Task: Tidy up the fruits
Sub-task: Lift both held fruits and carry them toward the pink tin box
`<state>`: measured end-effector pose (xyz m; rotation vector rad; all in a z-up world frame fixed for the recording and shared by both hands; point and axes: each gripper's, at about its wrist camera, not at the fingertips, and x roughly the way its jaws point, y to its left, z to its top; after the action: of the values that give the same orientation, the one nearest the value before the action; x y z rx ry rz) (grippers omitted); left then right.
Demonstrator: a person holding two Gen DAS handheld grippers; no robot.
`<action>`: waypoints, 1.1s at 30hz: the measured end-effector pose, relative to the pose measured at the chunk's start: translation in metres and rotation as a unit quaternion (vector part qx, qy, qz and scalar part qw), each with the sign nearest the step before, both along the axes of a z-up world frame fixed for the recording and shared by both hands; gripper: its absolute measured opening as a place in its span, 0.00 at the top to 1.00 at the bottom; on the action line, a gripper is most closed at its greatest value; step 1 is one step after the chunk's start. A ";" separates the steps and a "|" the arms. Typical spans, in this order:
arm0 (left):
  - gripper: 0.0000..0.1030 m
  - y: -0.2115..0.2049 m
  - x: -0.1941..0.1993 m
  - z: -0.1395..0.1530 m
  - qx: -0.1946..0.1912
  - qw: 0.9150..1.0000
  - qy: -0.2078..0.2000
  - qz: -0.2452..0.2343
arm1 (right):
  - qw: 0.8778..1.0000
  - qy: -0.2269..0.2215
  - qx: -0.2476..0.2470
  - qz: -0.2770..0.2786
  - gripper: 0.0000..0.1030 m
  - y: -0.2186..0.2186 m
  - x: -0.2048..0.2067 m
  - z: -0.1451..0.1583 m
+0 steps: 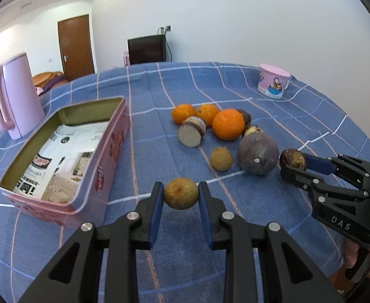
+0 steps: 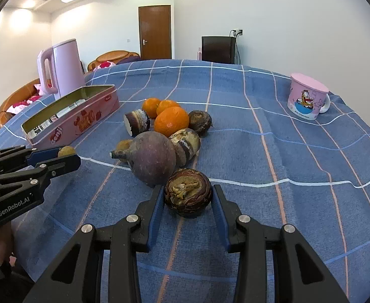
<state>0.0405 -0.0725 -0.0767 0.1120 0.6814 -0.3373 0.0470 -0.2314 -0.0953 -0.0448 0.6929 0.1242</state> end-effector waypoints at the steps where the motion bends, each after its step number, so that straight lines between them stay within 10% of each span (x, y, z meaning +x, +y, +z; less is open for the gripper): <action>1: 0.72 0.001 -0.001 0.000 0.000 1.000 -0.004 0.000 | 1.000 -0.003 0.001 0.001 0.62 0.000 -0.001 0.000; 33: 0.72 0.006 -0.022 0.011 -0.010 0.996 -0.091 0.018 | 0.996 -0.091 0.010 0.010 0.62 -0.001 -0.025 0.009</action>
<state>0.0185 -0.0668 -0.0656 0.1107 0.5000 -0.2959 0.0215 -0.2323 -0.0862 -0.0427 0.5094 0.1437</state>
